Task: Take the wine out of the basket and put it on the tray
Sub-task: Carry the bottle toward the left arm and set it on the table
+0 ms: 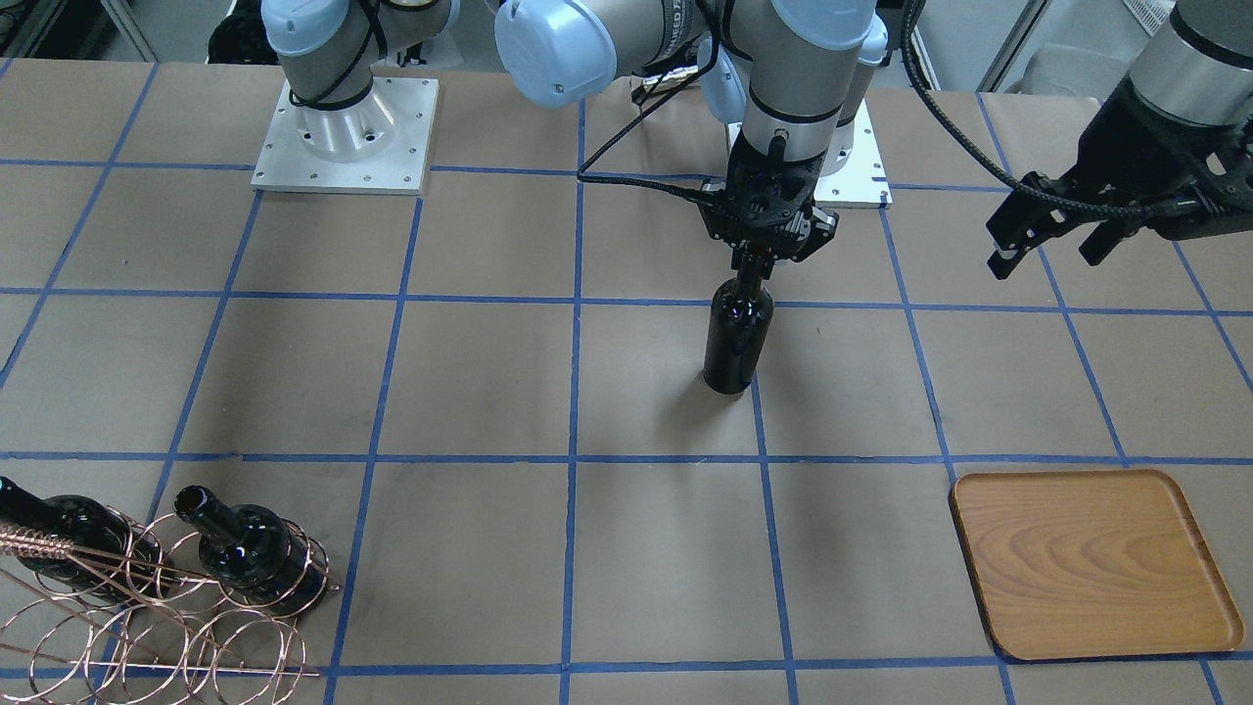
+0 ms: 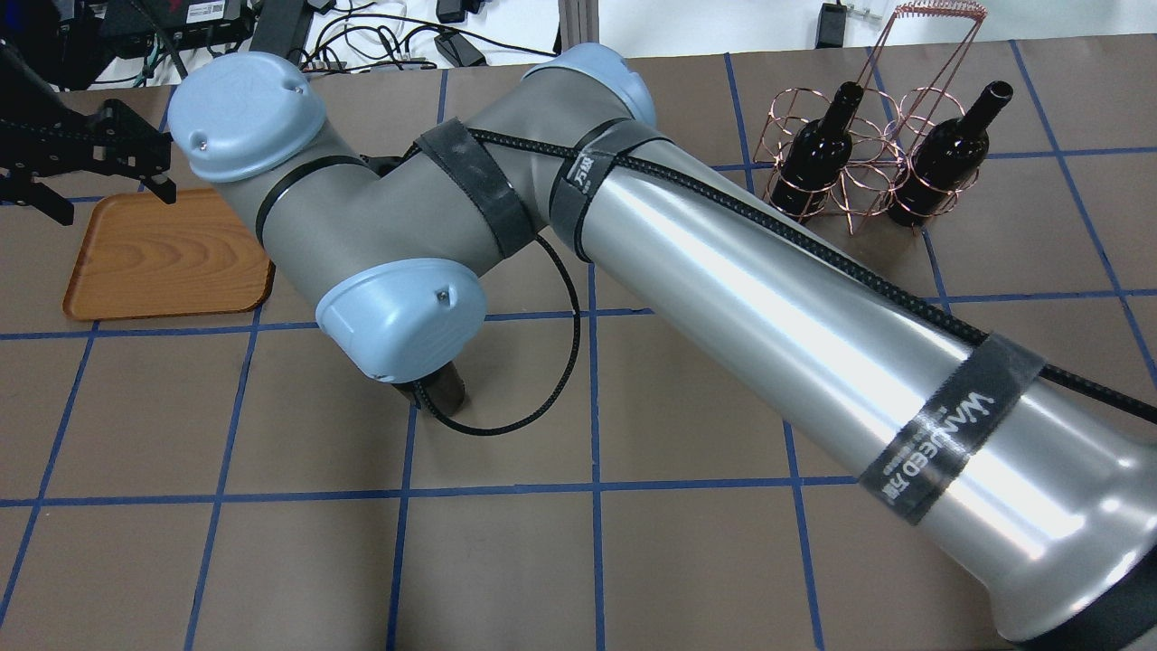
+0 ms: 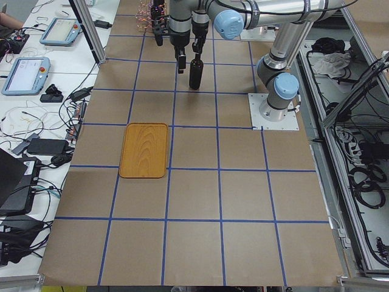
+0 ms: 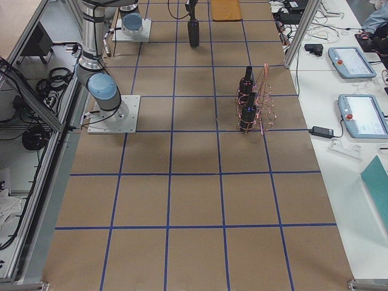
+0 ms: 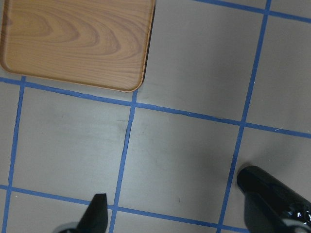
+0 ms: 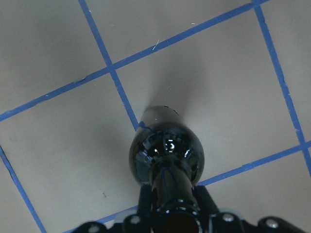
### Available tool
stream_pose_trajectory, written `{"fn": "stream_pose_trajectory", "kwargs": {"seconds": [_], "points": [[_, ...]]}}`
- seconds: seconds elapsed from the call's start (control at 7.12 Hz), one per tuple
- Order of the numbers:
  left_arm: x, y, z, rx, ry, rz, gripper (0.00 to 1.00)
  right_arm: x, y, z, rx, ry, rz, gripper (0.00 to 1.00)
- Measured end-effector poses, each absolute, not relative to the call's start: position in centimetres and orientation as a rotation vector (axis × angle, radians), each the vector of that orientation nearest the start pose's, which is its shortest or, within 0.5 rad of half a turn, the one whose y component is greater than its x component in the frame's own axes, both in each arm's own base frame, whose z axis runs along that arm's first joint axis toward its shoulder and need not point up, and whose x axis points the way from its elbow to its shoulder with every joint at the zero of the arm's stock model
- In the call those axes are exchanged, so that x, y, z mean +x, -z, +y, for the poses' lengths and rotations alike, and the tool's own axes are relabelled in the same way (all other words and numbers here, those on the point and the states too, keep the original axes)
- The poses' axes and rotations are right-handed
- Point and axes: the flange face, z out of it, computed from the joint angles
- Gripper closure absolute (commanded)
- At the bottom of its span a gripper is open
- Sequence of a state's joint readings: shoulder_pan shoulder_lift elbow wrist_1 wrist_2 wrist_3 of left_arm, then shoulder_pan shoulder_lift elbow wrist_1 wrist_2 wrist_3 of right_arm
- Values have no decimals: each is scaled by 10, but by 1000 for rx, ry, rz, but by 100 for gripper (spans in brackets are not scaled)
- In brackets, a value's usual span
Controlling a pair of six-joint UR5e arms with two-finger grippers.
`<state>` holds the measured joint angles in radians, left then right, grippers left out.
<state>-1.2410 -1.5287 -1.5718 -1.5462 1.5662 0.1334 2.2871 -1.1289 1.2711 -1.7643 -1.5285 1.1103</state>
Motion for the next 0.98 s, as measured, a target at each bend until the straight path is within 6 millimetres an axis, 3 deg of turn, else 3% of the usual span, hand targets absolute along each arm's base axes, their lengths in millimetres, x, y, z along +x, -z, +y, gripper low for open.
{"fn": "stream_pose_trajectory", "kwargs": {"seconds": [0.28,0.56,0.7,0.84,0.98], "points": [[29,-509,-497,-306,97,3116,0,545,-398,-417,609,-14,3012,0],[27,-507,-498,-305,94,3125,0,536,-424,-413,604,-5,2977,0],[24,-505,-499,-298,91,3136,0,520,-447,-411,574,5,2968,0],[16,-504,-499,-284,92,3157,0,493,-470,-415,534,4,2979,0],[1,-506,-498,-255,98,3178,0,452,-491,-427,506,-11,3000,0]]}}
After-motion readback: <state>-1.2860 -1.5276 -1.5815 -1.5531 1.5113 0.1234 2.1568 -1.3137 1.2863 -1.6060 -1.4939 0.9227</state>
